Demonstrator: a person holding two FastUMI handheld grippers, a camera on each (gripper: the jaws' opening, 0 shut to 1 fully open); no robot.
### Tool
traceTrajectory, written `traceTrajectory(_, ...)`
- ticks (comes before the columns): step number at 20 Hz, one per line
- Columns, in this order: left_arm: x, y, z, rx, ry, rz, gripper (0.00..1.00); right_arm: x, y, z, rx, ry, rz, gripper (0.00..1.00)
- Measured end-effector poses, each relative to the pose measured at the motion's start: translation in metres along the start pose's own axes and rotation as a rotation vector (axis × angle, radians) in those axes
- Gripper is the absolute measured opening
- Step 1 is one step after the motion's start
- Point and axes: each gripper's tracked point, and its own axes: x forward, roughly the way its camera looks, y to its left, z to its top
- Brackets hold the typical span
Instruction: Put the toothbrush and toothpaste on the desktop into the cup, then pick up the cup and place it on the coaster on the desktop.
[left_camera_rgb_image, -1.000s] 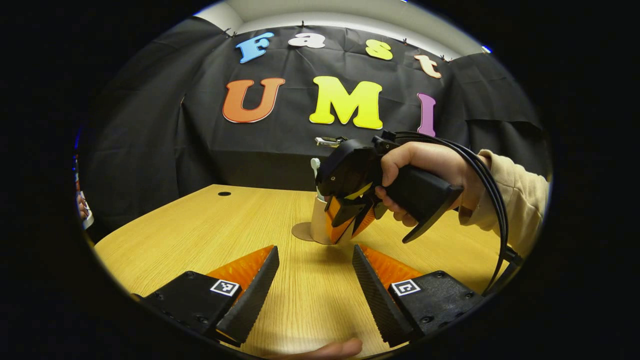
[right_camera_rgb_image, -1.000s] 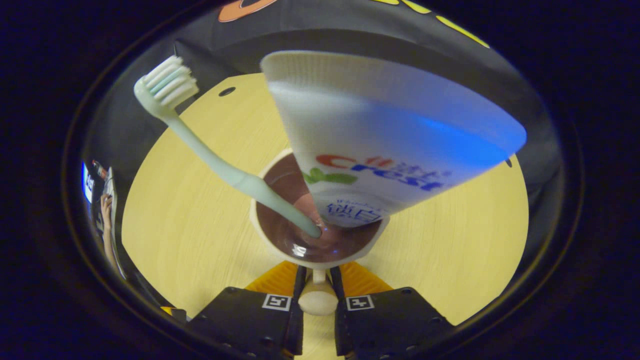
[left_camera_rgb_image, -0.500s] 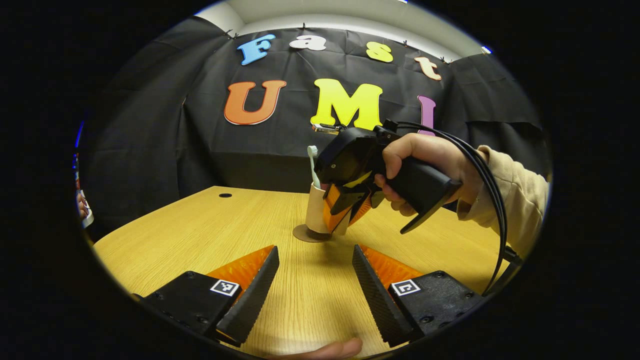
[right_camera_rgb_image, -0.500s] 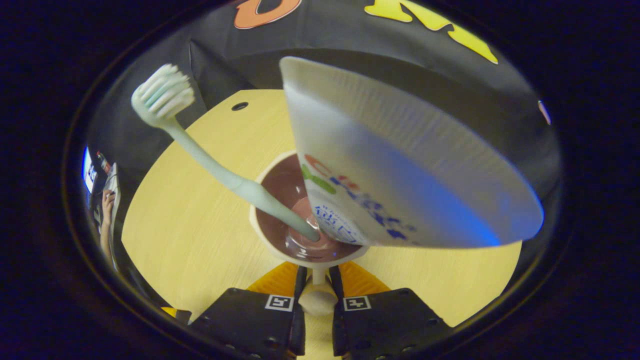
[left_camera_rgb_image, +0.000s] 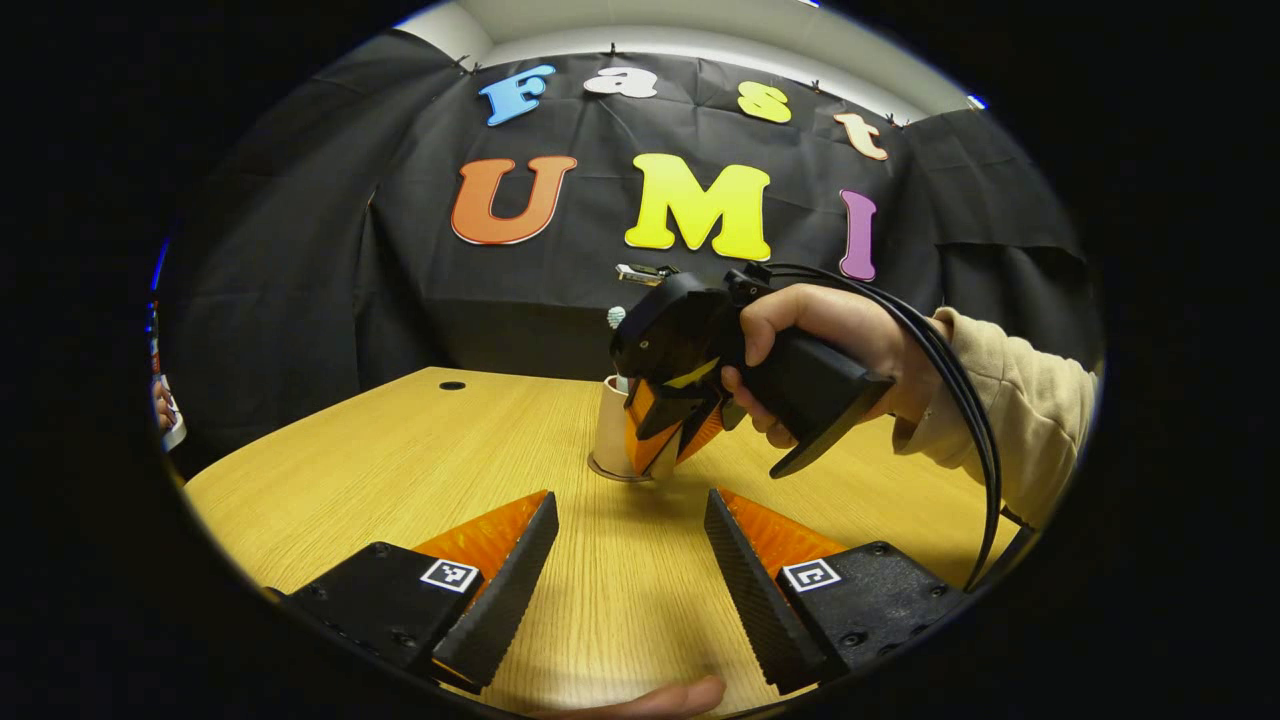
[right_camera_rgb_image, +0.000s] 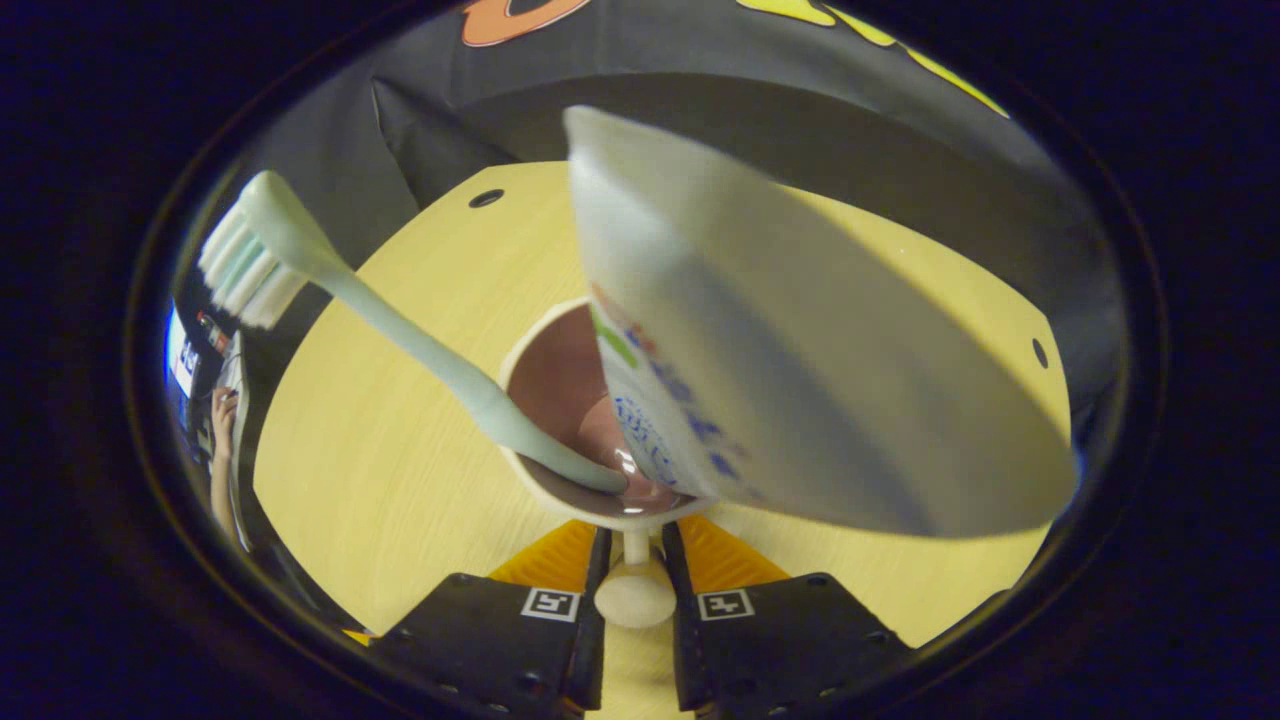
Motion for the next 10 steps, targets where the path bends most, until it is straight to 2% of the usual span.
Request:
traceTrajectory(3, 0.001, 0.0, -0.002, 0.021, 0.006, 0.011, 0.94, -0.001, 0.006, -0.004, 0.006, -0.017, 0.044, 0.56)
traceTrajectory(4, 0.001, 0.0, -0.002, 0.031, 0.006, 0.014, 0.94, -0.002, 0.005, -0.006, 0.005, -0.023, 0.05, 0.61)
traceTrajectory(5, 0.002, -0.002, -0.002, 0.037, 0.004, 0.015, 0.94, -0.004, 0.004, -0.008, -0.002, -0.04, 0.056, 0.71)
traceTrajectory(7, 0.003, -0.004, -0.002, 0.04, 0.008, 0.013, 0.95, -0.018, 0.002, -0.01, -0.012, -0.081, 0.065, 0.75)
traceTrajectory(10, 0.008, -0.004, 0.003, 0.052, 0.007, 0.023, 0.95, -0.043, -0.005, -0.012, -0.004, -0.16, 0.098, 0.88)
